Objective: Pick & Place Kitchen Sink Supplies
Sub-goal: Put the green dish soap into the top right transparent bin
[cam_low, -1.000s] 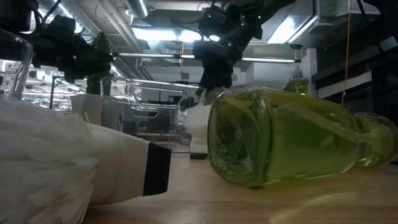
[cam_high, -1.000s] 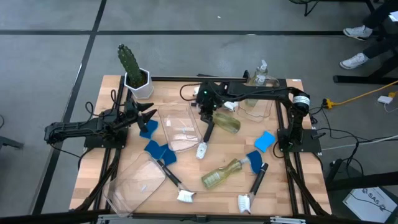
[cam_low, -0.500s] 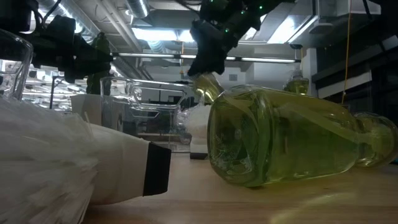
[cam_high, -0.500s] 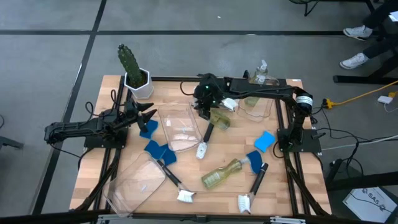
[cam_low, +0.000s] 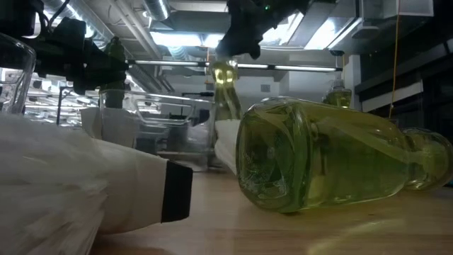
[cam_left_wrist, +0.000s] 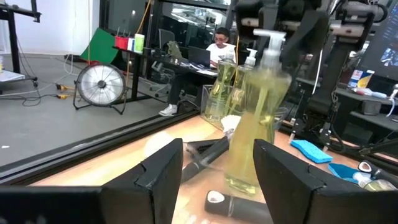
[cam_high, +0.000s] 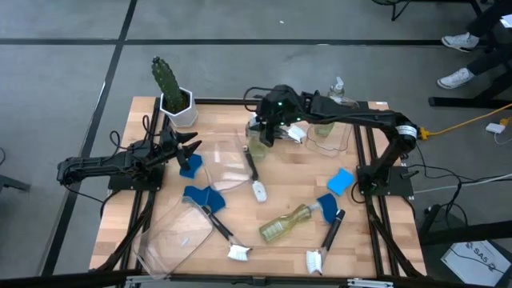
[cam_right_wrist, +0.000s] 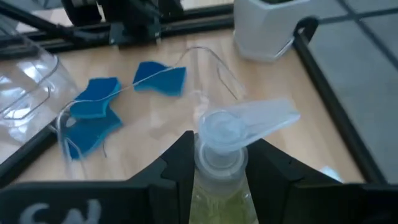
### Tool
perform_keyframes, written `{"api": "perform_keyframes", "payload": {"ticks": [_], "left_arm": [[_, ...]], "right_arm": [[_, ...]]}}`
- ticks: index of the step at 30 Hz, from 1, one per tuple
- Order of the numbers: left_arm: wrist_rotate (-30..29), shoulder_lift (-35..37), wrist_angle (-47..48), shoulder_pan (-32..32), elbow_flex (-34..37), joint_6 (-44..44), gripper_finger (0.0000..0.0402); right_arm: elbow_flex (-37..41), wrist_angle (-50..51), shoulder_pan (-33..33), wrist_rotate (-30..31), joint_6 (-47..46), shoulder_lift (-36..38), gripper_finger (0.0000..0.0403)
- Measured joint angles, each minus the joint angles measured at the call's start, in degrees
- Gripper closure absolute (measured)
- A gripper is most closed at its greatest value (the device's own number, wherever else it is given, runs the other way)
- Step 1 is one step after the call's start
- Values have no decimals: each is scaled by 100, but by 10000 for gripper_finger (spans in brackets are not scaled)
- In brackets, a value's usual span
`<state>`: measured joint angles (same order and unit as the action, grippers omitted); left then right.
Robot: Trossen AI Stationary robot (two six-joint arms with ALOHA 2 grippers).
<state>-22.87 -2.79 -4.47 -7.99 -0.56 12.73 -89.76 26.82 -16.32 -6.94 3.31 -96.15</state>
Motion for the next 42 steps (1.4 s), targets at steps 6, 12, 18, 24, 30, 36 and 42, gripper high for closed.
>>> {"api": "perform_keyframes", "payload": {"ticks": [6,12,18,24,30,36,42], "left_arm": [[1,0,0,1,-1,0,212],[0,0,0,0,-1,0,210],[0,2,0,0,0,0,212],[0,2,0,1,0,0,212],[1,1,0,1,-1,0,212],[0,0,0,2,0,0,210],[0,2,0,2,-1,1,212]], "right_arm": [[0,-141,7,137,-44,270,287],[2,-148,17,140,-158,415,287],[2,-237,66,138,-164,550,287],[2,-210,72,236,-143,837,287],[2,-208,83,303,-248,1179,287],[2,32,94,575,-340,1605,287],[2,683,51,1246,-293,2200,287]]}}
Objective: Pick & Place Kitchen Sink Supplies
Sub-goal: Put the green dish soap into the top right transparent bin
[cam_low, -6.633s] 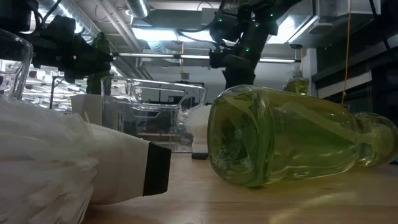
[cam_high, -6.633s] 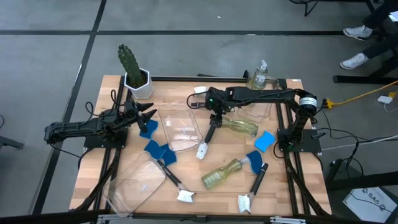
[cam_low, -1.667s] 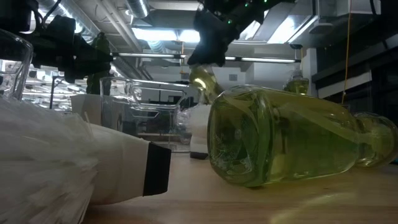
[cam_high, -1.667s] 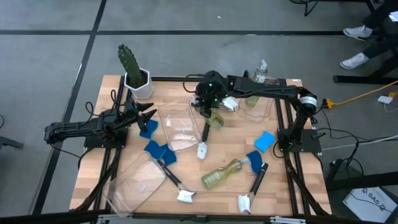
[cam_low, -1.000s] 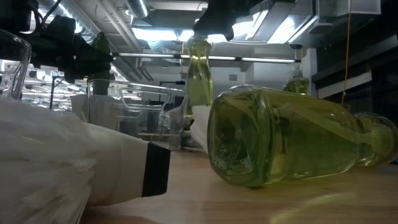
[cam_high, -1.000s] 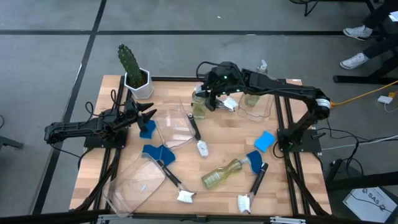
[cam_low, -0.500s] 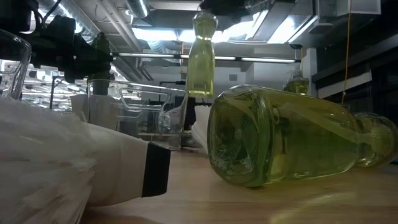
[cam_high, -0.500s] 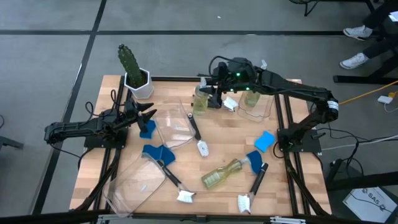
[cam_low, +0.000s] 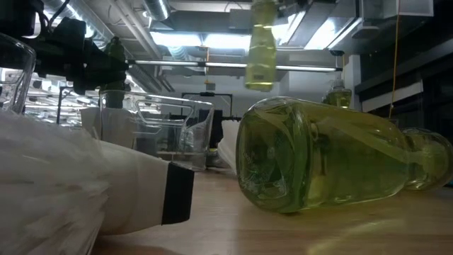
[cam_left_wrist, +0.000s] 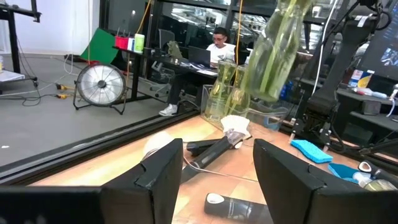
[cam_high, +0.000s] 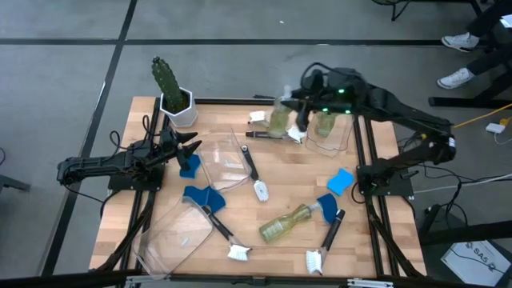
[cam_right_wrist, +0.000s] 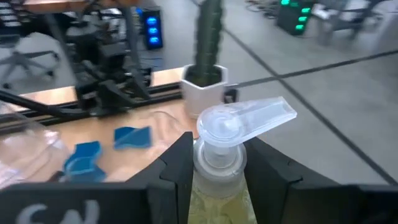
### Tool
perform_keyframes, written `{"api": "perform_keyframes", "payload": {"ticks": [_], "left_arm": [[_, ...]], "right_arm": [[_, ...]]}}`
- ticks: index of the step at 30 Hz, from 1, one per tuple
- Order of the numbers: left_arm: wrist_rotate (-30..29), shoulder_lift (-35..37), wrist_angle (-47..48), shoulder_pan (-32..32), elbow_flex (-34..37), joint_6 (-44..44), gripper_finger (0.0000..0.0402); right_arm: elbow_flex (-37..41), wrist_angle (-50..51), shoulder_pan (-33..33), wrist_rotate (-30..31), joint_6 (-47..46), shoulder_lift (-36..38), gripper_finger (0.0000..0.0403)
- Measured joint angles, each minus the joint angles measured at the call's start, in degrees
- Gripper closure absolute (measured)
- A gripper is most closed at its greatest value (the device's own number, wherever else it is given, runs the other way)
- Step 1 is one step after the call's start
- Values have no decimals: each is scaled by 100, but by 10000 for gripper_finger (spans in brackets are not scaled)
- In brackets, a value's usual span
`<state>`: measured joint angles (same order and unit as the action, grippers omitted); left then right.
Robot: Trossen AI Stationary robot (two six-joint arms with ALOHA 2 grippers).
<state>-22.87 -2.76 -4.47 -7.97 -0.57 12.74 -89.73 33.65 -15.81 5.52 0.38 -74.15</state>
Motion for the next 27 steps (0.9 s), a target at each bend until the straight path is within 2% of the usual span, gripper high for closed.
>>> {"api": "perform_keyframes", "payload": {"ticks": [10,15,27], "left_arm": [[0,-2,0,-1,1,1,211],[0,-2,0,0,0,-1,211],[0,-2,0,-2,0,0,211]], "right_arm": [[-4,1636,-180,1490,-514,1033,287],[85,2467,-178,1860,-778,1378,287],[1789,2433,-178,2632,-1634,2893,287]]}}
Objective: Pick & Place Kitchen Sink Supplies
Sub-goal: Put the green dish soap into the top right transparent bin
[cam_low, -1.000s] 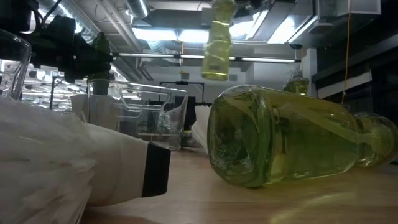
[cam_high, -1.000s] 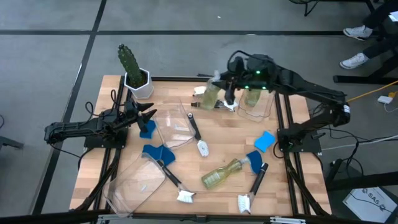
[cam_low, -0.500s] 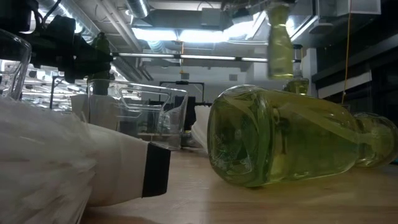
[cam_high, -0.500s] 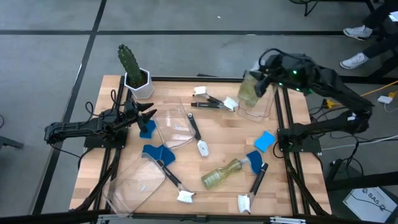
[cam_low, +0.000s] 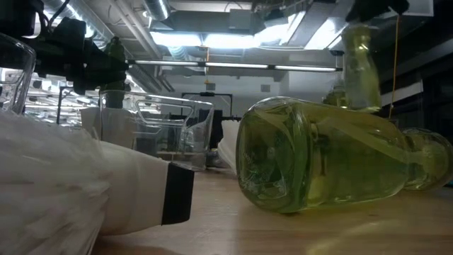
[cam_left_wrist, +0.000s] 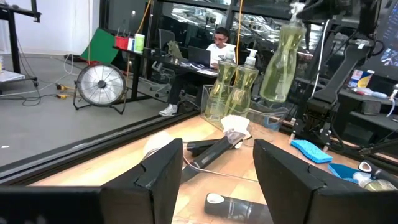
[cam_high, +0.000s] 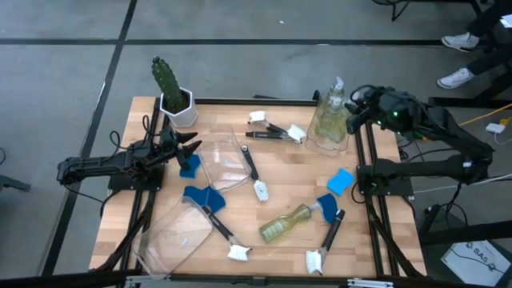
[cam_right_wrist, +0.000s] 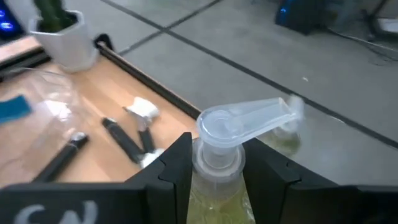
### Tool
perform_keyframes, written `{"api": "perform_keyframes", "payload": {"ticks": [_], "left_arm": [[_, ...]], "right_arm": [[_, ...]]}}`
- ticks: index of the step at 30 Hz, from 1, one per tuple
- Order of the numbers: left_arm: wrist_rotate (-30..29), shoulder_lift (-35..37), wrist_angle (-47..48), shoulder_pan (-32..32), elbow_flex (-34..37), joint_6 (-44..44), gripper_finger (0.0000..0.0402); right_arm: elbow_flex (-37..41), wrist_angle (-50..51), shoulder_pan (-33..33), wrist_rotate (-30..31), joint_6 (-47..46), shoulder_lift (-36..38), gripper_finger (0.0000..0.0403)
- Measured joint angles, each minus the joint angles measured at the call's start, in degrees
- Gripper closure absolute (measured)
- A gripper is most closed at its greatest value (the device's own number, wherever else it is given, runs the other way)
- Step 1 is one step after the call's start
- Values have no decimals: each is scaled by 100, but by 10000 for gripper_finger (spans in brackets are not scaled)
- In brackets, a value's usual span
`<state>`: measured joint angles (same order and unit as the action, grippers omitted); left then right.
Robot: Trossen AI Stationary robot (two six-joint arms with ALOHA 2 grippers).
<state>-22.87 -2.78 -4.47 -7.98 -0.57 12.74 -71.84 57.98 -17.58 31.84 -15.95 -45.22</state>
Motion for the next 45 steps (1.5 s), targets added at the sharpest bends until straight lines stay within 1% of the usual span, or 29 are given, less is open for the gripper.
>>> {"api": "perform_keyframes", "payload": {"ticks": [5,11,13,15,18,22,26,30,35,38,40,45], "left_arm": [[0,-1,0,1,1,0,211],[1,1,0,0,2,-1,211],[0,-1,0,-1,2,-1,210],[0,0,0,-1,-1,0,210],[0,1,0,1,1,0,211],[0,-1,0,0,1,0,212],[0,0,0,1,2,-1,210],[0,-1,0,1,1,0,211],[0,-1,0,0,2,-1,212],[0,1,0,1,1,-1,212],[0,2,0,2,-1,-1,212],[1,0,0,0,1,0,212]], "right_arm": [[457,-50,-45,554,-153,423,287],[808,-174,-145,1522,-42,505,287],[955,-391,-198,1832,84,497,287],[1134,-785,-264,2015,297,499,287],[1433,-1371,-422,1950,549,493,287],[1875,-1981,-695,1617,720,489,287],[2254,-2274,-999,1405,650,489,287],[2695,-2807,-1257,1208,596,491,287],[3222,-3434,-1550,1189,594,486,287],[3454,-3624,-1702,1186,522,486,287],[3552,-3787,-1773,1180,408,489,279],[3631,-3859,-1827,1196,171,495,240]]}}
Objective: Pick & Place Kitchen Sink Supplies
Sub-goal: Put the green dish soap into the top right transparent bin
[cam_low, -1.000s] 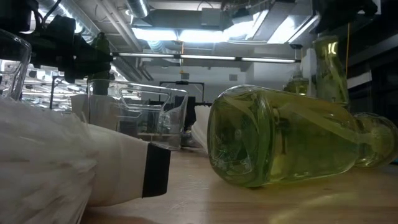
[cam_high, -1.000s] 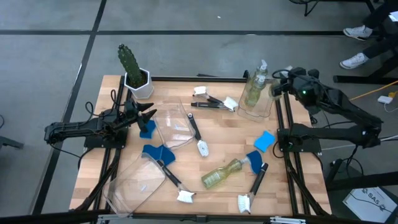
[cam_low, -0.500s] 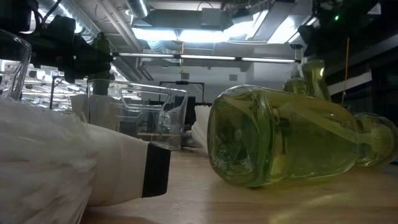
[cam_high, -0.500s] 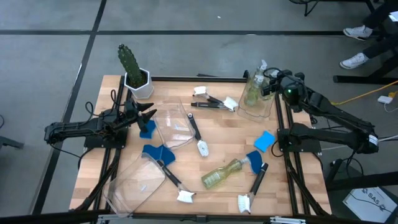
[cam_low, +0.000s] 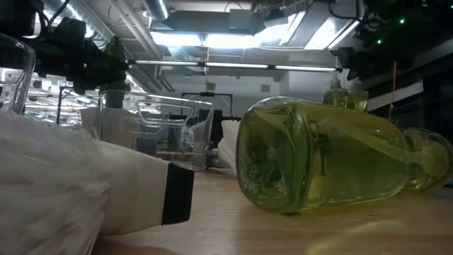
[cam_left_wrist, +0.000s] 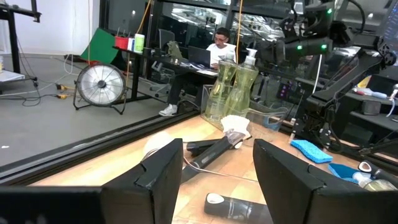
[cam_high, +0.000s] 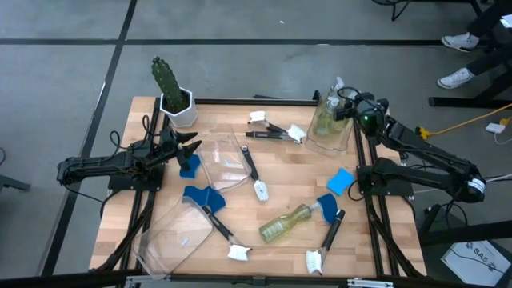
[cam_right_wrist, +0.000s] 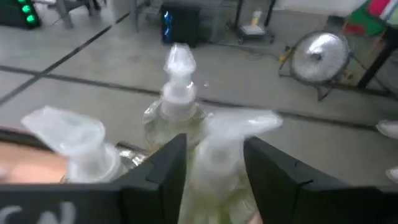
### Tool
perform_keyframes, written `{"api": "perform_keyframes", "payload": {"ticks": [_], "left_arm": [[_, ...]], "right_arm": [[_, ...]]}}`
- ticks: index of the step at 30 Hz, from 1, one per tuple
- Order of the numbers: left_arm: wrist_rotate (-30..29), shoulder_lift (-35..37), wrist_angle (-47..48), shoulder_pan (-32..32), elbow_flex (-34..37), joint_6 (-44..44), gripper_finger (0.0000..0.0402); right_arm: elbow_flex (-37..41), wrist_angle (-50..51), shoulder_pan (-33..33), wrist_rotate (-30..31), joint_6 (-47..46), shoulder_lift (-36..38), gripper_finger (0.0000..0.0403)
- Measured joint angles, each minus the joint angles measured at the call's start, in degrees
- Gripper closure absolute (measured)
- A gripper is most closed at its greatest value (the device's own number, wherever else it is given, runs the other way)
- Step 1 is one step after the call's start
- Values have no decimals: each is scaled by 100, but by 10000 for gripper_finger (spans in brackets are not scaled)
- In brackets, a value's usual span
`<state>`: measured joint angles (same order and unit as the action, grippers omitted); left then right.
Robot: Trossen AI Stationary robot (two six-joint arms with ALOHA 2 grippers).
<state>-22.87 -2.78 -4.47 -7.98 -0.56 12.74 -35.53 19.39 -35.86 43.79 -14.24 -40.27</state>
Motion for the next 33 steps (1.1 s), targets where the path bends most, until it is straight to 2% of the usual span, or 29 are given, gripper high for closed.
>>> {"api": "perform_keyframes", "payload": {"ticks": [6,10,22,33], "left_arm": [[-1,2,0,2,-2,-1,210],[-1,1,0,1,-1,0,212],[-1,2,0,-1,1,-1,212],[-1,0,0,2,1,-1,212]], "right_arm": [[-4,-168,0,-73,178,-2,213],[-82,-107,0,-351,475,-4,195],[-506,-27,2,-479,1314,-7,97],[-1193,-5,2,-529,1257,-7,87]]}}
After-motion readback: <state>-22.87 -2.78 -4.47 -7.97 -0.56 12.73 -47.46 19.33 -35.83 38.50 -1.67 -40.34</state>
